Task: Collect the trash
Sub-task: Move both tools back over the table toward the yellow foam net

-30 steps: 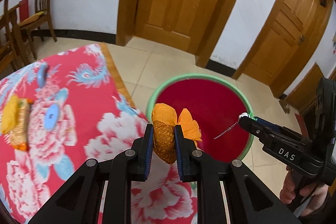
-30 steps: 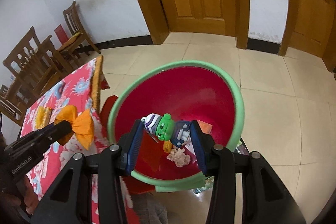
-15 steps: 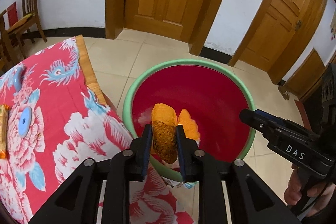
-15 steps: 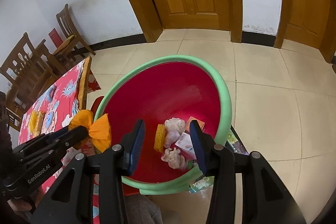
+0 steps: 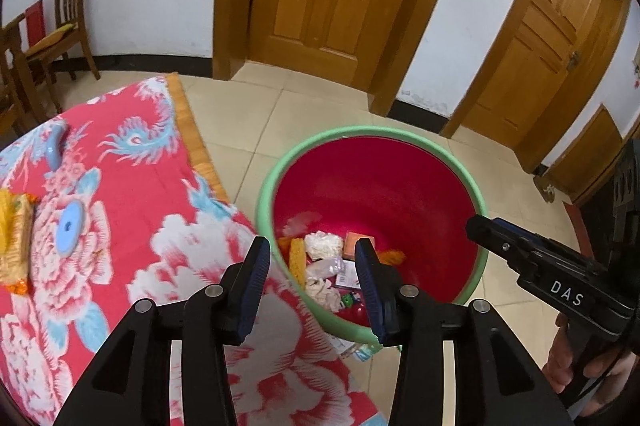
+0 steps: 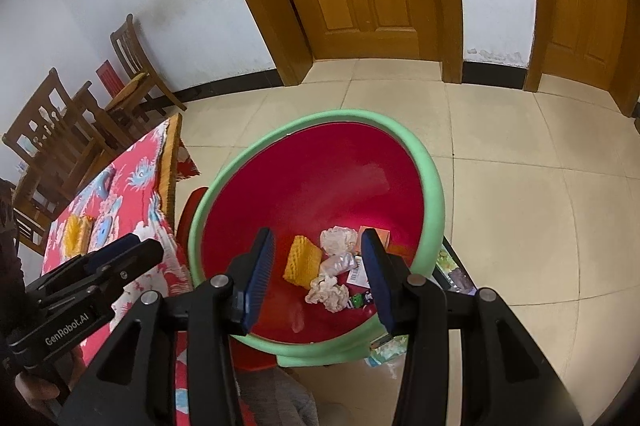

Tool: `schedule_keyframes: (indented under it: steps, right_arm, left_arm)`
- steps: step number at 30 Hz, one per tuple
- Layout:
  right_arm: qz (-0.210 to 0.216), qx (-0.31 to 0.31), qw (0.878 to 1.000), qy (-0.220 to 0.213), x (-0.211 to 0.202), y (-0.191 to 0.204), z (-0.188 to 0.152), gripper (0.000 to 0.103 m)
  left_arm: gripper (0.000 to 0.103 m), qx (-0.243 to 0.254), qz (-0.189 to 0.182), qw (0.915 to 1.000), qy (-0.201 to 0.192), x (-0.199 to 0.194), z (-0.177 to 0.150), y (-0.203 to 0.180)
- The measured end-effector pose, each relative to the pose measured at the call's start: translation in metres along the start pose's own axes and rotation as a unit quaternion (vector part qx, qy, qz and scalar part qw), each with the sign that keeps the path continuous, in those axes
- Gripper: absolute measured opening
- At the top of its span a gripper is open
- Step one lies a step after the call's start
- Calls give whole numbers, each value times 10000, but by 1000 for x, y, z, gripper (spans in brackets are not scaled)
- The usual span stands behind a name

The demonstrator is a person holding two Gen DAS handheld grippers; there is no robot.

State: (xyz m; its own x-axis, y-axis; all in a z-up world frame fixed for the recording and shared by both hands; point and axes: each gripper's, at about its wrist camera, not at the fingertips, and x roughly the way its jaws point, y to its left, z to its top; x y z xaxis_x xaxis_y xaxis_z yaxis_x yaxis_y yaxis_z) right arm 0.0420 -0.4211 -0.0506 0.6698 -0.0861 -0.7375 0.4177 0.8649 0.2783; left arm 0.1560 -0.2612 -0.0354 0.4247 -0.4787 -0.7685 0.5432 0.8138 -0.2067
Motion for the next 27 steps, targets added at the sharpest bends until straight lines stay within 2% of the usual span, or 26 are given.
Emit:
schedule_keyframes:
  steps: [12, 27]
  right_arm:
    - [213, -179, 9996, -64, -6, 34, 1, 50]
    - [481, -492, 9976, -24, -4, 84, 3, 50]
  left_arm:
    - [45, -426, 417, 9976, -338, -37, 2, 51]
    - [45, -950, 1015, 9882, -648, -73, 0, 127]
